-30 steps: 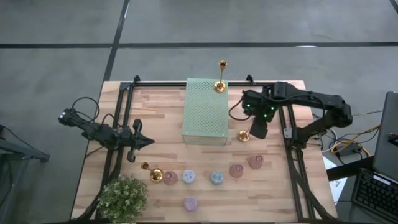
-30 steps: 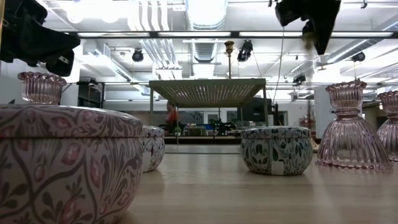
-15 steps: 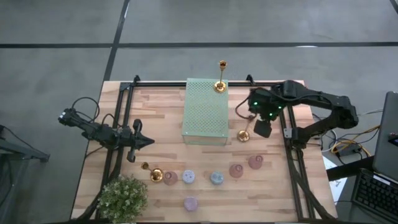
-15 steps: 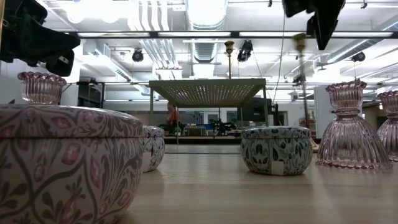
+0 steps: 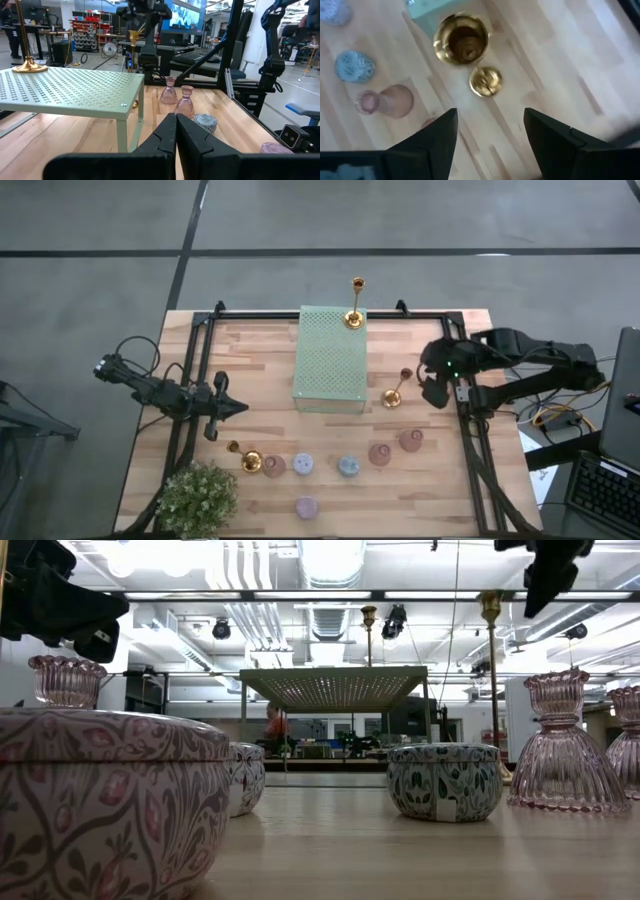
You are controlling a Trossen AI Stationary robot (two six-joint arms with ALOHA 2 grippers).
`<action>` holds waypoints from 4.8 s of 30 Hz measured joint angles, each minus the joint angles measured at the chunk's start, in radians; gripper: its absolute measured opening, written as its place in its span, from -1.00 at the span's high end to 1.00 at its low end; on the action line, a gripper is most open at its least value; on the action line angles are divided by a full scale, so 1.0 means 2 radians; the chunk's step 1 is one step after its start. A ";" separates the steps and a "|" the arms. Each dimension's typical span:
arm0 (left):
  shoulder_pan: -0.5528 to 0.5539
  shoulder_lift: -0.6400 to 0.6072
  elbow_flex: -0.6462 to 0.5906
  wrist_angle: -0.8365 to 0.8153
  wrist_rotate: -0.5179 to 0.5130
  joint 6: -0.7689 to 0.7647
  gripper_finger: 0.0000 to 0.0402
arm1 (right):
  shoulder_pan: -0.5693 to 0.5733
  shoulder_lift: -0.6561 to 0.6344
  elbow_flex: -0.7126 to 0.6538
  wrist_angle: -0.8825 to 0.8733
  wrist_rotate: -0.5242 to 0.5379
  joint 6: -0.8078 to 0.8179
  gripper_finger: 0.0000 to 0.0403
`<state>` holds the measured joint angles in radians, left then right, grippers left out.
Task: Pick & Place candle stick holders
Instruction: Put the right gold candle holder on the shelf aligned with other gold candle holder
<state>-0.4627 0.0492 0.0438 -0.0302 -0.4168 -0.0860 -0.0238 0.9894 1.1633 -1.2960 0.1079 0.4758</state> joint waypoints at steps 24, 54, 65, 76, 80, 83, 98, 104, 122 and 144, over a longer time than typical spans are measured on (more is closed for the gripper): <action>0.000 0.000 0.000 0.000 0.000 0.000 0.94 | 0.020 -0.076 -0.190 0.254 0.078 -0.055 -0.09; 0.000 0.000 0.000 0.000 0.000 0.000 0.94 | 0.020 -0.076 -0.183 0.352 0.078 -0.116 0.84; 0.000 0.000 0.000 0.000 0.000 0.000 0.94 | 0.019 -0.059 -0.071 0.349 0.078 -0.144 0.84; 0.000 0.000 0.000 0.000 0.000 0.000 0.94 | 0.018 0.069 0.067 0.302 0.080 -0.173 0.84; 0.000 0.000 0.000 0.000 0.000 0.000 0.94 | 0.011 0.112 0.115 0.291 0.091 -0.199 0.84; 0.000 0.000 0.000 0.000 0.000 0.000 0.94 | 0.003 0.135 0.141 0.291 0.091 -0.214 0.84; 0.000 0.000 0.000 0.000 0.000 0.000 0.94 | -0.104 0.179 0.168 0.289 0.042 -0.249 0.83; 0.000 0.000 0.000 0.000 0.000 0.000 0.94 | -0.144 0.174 0.168 0.314 -0.017 -0.239 0.83; 0.000 0.000 0.000 0.000 0.000 0.000 0.94 | -0.172 0.177 0.144 0.350 -0.027 -0.233 0.83; 0.000 0.000 0.000 0.000 0.000 0.000 0.94 | -0.172 0.177 0.120 0.358 -0.028 -0.212 0.83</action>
<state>-0.4628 0.0491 0.0438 -0.0303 -0.4170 -0.0856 -0.3676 1.3441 1.4034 -0.5793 0.0517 0.0520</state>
